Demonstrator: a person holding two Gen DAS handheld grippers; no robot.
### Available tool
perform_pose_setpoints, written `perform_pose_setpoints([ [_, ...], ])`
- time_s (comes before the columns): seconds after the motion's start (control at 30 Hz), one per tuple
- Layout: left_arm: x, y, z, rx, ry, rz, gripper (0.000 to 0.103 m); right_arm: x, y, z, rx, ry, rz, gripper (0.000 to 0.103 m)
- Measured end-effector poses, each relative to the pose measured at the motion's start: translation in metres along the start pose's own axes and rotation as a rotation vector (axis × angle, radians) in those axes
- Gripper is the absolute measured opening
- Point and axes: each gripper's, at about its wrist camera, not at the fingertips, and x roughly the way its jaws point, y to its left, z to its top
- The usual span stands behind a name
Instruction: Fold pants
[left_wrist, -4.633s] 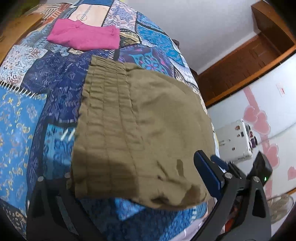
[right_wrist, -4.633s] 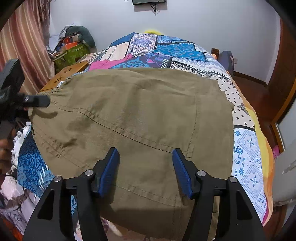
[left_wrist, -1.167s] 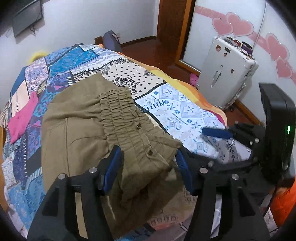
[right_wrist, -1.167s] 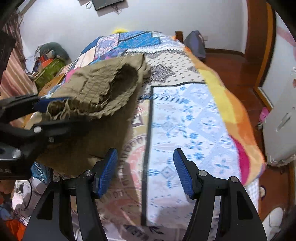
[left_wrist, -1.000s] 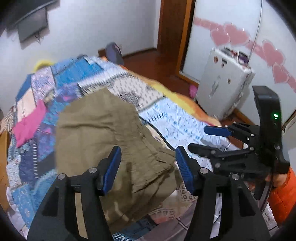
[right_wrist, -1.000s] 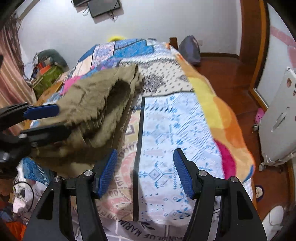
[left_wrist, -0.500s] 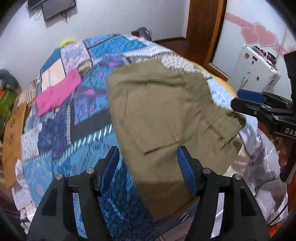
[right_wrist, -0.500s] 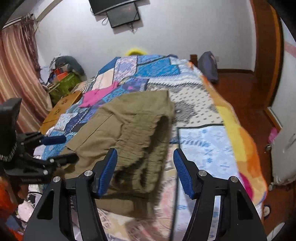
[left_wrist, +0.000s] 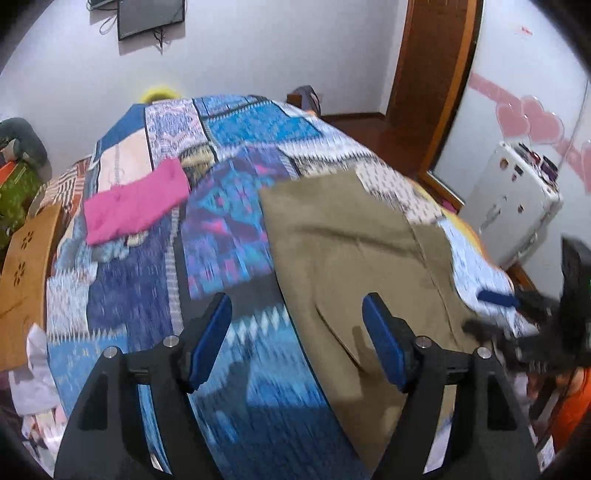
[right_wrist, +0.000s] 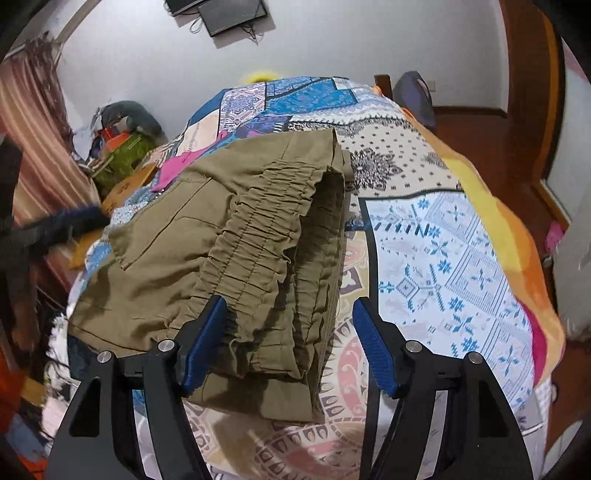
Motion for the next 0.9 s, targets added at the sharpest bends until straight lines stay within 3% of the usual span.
perform_pose_setpoints([
  [0.1, 0.025, 0.011, 0.025, -0.012, 0.026, -0.021, 0.074, 0.001, -0.001, 0.001, -0.003, -0.003, 0.001, 0.067],
  [0.2, 0.060, 0.028, 0.048, -0.083, 0.096, -0.092, 0.066, 0.002, -0.005, 0.000, -0.006, -0.004, 0.008, 0.069],
  [0.3, 0.091, 0.039, 0.067, -0.117, 0.131, -0.107, 0.063, 0.005, -0.009, 0.002, -0.004, 0.000, 0.013, 0.073],
  [0.57, 0.162, 0.047, 0.084, -0.129, 0.250, -0.156, 0.062, 0.009, -0.012, 0.012, -0.049, 0.005, -0.036, 0.073],
  [0.67, 0.175, 0.049, 0.088, -0.135, 0.243, -0.166, 0.061, 0.011, -0.015, 0.014, -0.042, 0.009, -0.024, 0.073],
  [0.7, 0.177, 0.049, 0.090, -0.132, 0.238, -0.175, 0.058, 0.011, -0.015, 0.015, -0.040, 0.010, -0.024, 0.073],
  [0.77, 0.180, 0.050, 0.094, -0.147, 0.240, -0.219, 0.023, 0.012, -0.016, 0.016, -0.038, 0.012, -0.027, 0.073],
  [0.9, 0.181, 0.052, 0.096, -0.143, 0.243, -0.227, 0.014, 0.013, -0.016, 0.019, -0.036, 0.015, -0.026, 0.073],
])
